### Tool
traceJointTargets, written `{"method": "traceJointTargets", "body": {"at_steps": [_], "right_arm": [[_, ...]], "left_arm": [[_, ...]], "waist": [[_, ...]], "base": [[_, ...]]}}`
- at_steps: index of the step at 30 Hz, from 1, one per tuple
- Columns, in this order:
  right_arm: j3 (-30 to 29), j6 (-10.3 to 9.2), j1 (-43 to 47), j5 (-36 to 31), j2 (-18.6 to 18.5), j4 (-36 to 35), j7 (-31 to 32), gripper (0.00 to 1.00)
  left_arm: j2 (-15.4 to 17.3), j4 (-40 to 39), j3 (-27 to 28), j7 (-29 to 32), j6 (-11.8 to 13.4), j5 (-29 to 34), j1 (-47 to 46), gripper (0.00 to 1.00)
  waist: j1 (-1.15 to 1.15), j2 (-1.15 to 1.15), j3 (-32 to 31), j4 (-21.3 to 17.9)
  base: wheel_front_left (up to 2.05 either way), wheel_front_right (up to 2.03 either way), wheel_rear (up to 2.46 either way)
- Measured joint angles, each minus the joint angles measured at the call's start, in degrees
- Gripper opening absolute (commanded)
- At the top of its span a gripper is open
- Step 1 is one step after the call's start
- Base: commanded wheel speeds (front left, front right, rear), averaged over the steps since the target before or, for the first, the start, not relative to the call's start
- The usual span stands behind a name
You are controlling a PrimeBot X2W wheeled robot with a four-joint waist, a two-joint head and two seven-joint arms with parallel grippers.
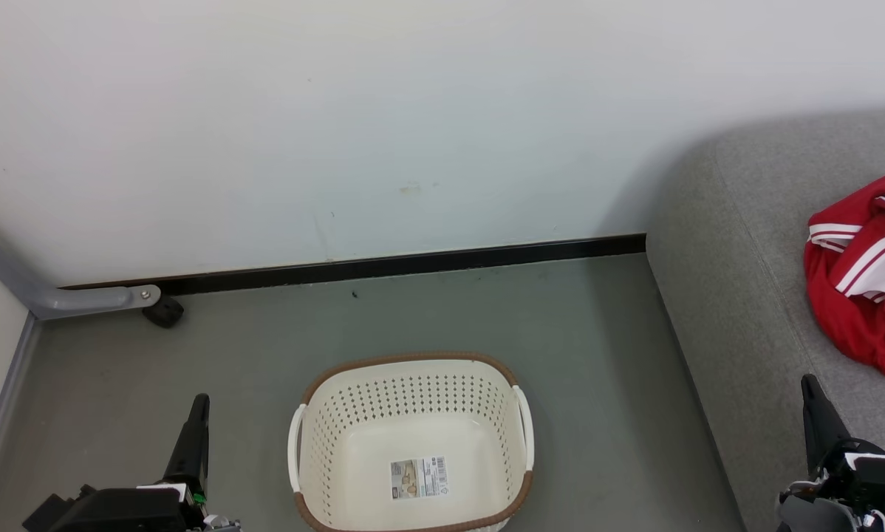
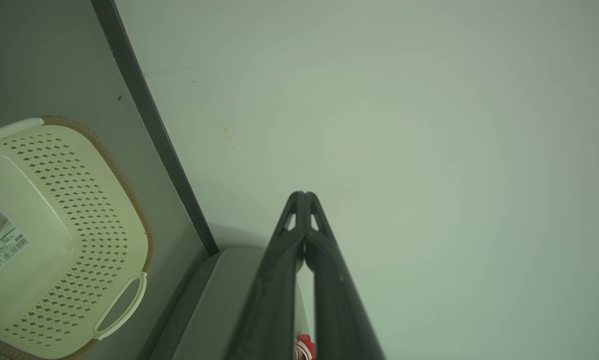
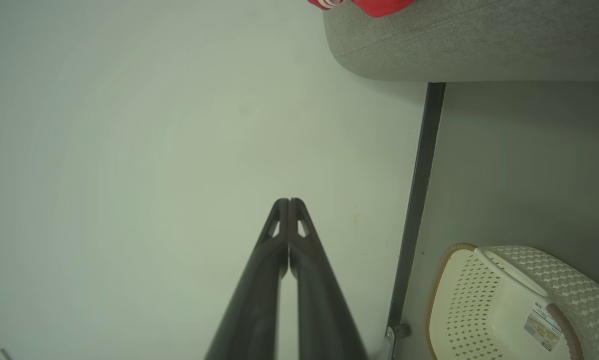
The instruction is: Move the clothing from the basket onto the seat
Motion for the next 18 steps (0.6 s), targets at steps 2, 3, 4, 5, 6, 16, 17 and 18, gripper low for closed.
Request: {"method": "traceJointTargets", "body": {"at_steps": [2, 3, 4, 5, 6, 16, 17, 18], "right_arm": [[0.00, 0.00, 0.00, 0.00, 0.00, 0.00, 0.00, 0.00], [0.00, 0.00, 0.00, 0.00, 0.00, 0.00, 0.00, 0.00], [0.00, 0.00, 0.00, 0.00, 0.00, 0.00, 0.00, 0.00], [0.00, 0.00, 0.00, 0.00, 0.00, 0.00, 0.00, 0.00], [0.00, 0.00, 0.00, 0.00, 0.00, 0.00, 0.00, 0.00], [0.00, 0.00, 0.00, 0.00, 0.00, -0.01, 0.00, 0.00], [0.00, 0.00, 0.00, 0.00, 0.00, -0.01, 0.00, 0.00], [0.00, 0.00, 0.00, 0.00, 0.00, -0.01, 0.00, 0.00]], "left_arm": [[0.00, 0.00, 0.00, 0.00, 0.00, 0.00, 0.00, 0.00], [0.00, 0.00, 0.00, 0.00, 0.00, 0.00, 0.00, 0.00], [0.00, 0.00, 0.00, 0.00, 0.00, 0.00, 0.00, 0.00], [0.00, 0.00, 0.00, 0.00, 0.00, 0.00, 0.00, 0.00], [0.00, 0.00, 0.00, 0.00, 0.00, 0.00, 0.00, 0.00], [0.00, 0.00, 0.00, 0.00, 0.00, 0.00, 0.00, 0.00], [0.00, 0.00, 0.00, 0.00, 0.00, 0.00, 0.00, 0.00], [0.00, 0.00, 0.00, 0.00, 0.00, 0.00, 0.00, 0.00]], "waist": [[0.00, 0.00, 0.00, 0.00], [0.00, 0.00, 0.00, 0.00], [0.00, 0.00, 0.00, 0.00], [0.00, 0.00, 0.00, 0.00], [0.00, 0.00, 0.00, 0.00], [0.00, 0.00, 0.00, 0.00], [0.00, 0.00, 0.00, 0.00], [0.00, 0.00, 0.00, 0.00]], "base": [[0.00, 0.00, 0.00], [0.00, 0.00, 0.00], [0.00, 0.00, 0.00], [0.00, 0.00, 0.00], [0.00, 0.00, 0.00], [0.00, 0.00, 0.00], [0.00, 0.00, 0.00], [0.00, 0.00, 0.00]]}}
